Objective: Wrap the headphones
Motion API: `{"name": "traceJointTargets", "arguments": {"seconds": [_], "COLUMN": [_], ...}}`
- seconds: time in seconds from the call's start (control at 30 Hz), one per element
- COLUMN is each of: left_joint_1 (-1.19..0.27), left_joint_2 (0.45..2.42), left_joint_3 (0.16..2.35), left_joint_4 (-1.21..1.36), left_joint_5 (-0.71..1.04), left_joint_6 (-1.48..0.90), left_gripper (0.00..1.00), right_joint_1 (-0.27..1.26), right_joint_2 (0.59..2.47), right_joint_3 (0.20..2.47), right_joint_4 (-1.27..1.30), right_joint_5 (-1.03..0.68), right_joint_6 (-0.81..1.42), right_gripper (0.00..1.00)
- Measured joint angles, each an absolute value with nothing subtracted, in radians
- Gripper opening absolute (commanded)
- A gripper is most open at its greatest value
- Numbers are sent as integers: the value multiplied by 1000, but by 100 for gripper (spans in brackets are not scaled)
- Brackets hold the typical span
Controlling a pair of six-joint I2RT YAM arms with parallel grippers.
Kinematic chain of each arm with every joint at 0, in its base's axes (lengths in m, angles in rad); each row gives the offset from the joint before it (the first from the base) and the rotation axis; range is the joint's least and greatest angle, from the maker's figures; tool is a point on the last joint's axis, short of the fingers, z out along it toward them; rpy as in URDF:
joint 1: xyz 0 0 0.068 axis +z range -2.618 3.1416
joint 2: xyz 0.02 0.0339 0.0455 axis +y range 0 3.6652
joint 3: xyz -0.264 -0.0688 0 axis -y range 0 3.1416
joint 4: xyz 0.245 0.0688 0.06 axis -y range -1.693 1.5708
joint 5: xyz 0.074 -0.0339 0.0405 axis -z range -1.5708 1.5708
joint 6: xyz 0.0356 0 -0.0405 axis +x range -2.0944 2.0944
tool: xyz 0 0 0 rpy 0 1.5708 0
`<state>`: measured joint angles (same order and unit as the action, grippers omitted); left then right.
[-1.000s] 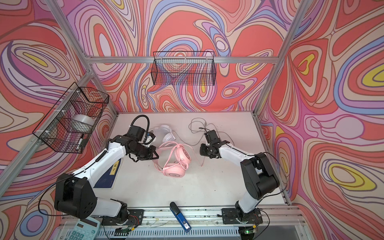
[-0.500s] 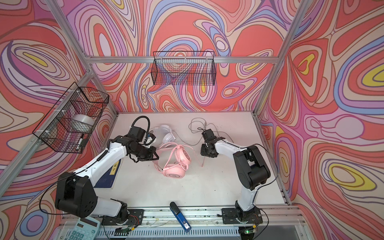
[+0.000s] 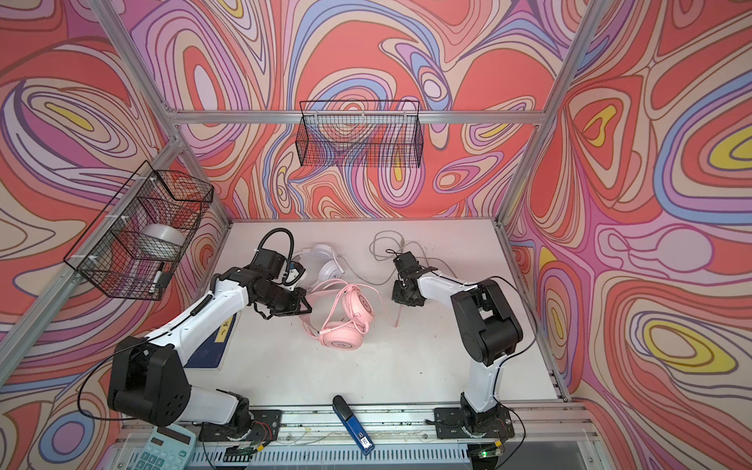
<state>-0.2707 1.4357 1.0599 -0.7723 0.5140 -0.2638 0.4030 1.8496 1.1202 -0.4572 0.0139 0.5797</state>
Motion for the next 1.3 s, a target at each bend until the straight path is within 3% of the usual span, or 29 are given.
{"name": "traceJointTargets", "arguments": {"seconds": [0.2, 0.6, 0.87, 1.3], "left_joint_1": [-271, -271, -271, -274], "left_joint_2": [1435, 1435, 1441, 1421], "left_joint_3": [1029, 959, 896, 854], "left_joint_4": [-720, -514, -341, -228], "left_joint_5": [547, 640, 685, 534], "left_joint_6": [-304, -494, -662, -913], "left_gripper": [0, 0, 0, 0], "right_joint_1": [403, 403, 425, 580], "right_joint_2": [1792, 1563, 1510, 1438], "right_joint_3": [1034, 856, 812, 738], "right_joint_4": [-392, -297, -249, -95], "right_joint_5": [35, 174, 276, 391], "right_joint_6": [601, 643, 668, 594], "right_gripper": [0, 0, 0, 0]}}
